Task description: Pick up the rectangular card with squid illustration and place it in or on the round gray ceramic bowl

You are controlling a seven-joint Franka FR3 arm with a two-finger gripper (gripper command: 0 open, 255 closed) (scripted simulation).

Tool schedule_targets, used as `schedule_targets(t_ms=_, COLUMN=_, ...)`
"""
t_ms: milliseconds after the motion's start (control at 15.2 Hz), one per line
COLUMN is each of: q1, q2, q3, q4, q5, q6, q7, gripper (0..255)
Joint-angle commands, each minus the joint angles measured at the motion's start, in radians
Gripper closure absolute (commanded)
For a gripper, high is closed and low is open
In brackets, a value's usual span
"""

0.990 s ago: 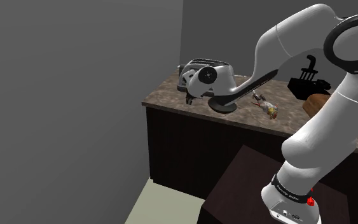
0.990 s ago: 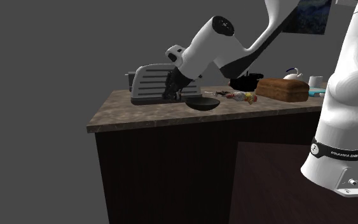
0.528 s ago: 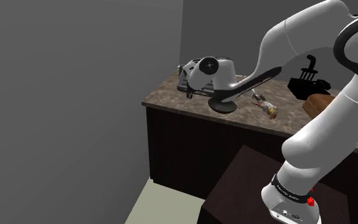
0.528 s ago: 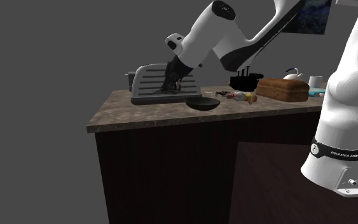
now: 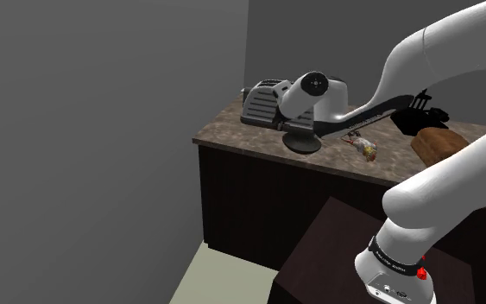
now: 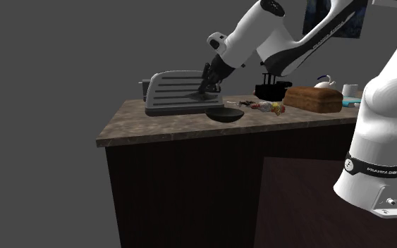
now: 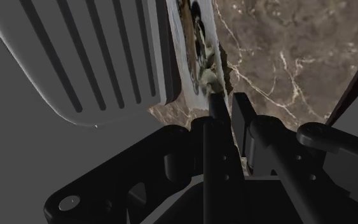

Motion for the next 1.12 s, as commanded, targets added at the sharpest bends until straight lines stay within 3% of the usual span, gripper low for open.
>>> schedule_targets(t_ms=0, q1=0.013, q2=-0.073, q3=-0.055, q4=-0.068, q5=0.037, q6=0.034, q7=-0.068, gripper=255)
schedule_targets(t_ms=330, q1=0.048, q2=-0.204, q3=-0.207, q4=-0.192, q5=0.085, q6=0.082, q7=-0.226, gripper=255)
schedule_targets(t_ms=726, q1=-0.099, q2=-0.148, q3=-0.095, q4=-0.195, q5=-0.096, q6=0.172, q7=-0.031, gripper=255)
schedule_targets(t_ms=1056, q1=-0.247, q2=-0.096, q3=0.03, q4=-0.168, q5=-0.337, q6=0.229, q7=0.225, gripper=255)
